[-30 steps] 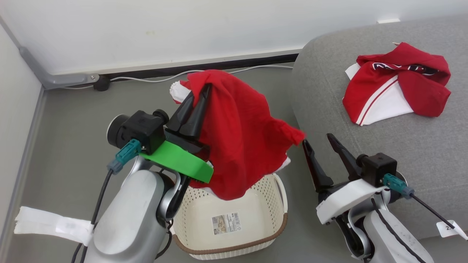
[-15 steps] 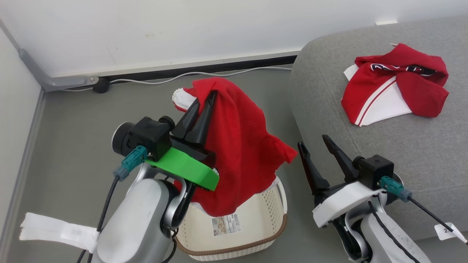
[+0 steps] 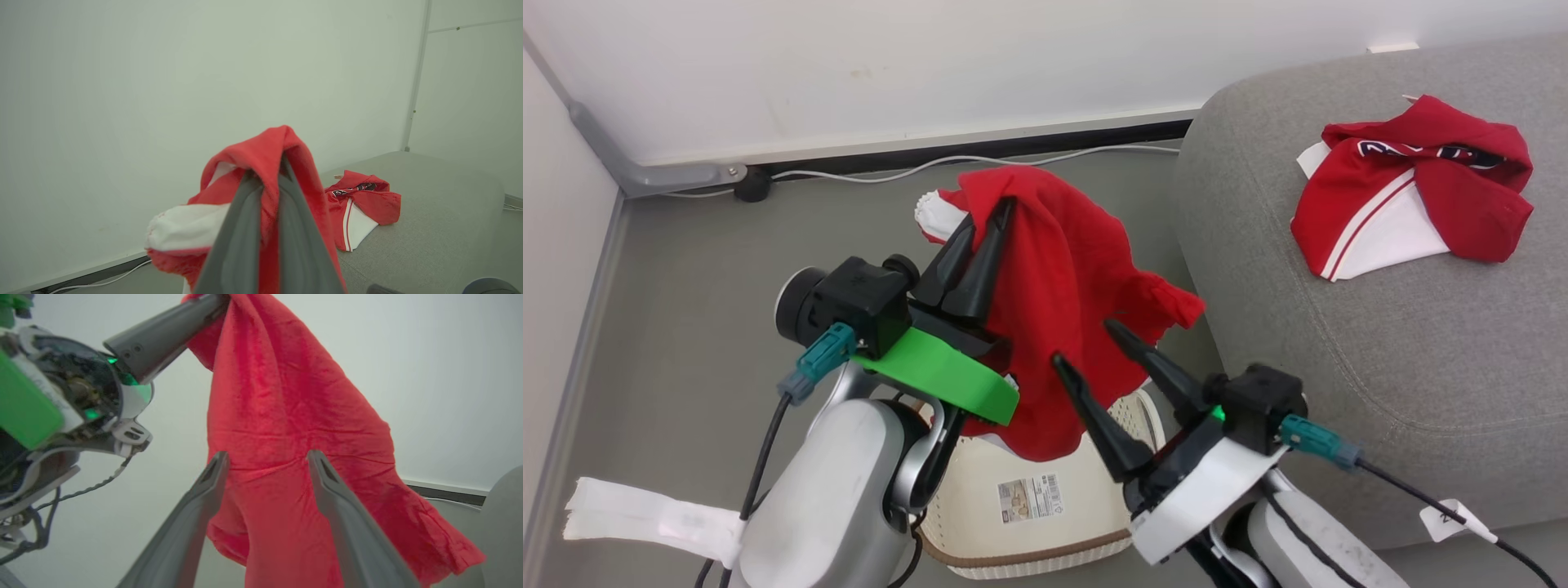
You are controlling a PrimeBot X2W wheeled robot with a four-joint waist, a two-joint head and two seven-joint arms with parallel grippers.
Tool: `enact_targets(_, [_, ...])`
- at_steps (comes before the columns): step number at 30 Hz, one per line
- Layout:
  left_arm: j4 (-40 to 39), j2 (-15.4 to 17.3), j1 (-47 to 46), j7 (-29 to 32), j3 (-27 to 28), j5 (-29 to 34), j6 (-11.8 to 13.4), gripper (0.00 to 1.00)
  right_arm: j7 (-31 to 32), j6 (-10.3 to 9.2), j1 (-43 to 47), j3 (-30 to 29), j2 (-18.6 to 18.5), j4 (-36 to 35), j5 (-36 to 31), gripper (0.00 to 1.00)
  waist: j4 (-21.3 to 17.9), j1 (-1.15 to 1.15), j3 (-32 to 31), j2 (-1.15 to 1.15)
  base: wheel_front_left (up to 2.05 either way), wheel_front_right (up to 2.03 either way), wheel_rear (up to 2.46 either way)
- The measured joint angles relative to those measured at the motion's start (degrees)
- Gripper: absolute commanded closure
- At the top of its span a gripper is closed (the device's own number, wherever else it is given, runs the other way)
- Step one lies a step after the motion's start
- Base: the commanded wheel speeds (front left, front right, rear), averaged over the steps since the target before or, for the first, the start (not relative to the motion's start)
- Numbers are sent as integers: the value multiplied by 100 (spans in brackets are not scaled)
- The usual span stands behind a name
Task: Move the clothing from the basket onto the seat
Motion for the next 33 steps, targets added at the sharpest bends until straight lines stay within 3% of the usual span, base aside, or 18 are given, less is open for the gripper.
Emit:
enact_targets(6, [-57, 0, 19, 66, -34, 0, 46, 100, 122, 57, -13, 400, 15, -25, 98, 0, 38, 0, 6, 0, 0, 0, 0])
enact_targets(15, [-174, 1, 49, 122, -120, 1, 46, 100, 215, 71, -391, 549, 12, 235, 60, 0, 82, 0, 42, 0, 0, 0, 0])
enact_targets(17, [-210, 1, 49, 130, -130, 1, 47, 100, 221, 73, -442, 559, 13, 308, 65, 77, 92, 0, 51, 0, 0, 0, 0])
enact_targets(18, [-225, 2, 49, 131, -137, 1, 47, 100, 229, 73, -475, 564, 12, 350, 69, 100, 97, 0, 57, 0, 0, 0, 0])
enact_targets(32, [-286, 44, 55, 231, -222, 7, 47, 100, 218, 73, -697, 549, 14, 653, 205, 100, 187, 0, 106, 0, 0, 0, 0])
enact_targets(33, [-288, 51, 59, 231, -227, 16, 47, 78, 208, 73, -714, 528, 15, 669, 208, 100, 187, 0, 107, 0, 0, 0, 0])
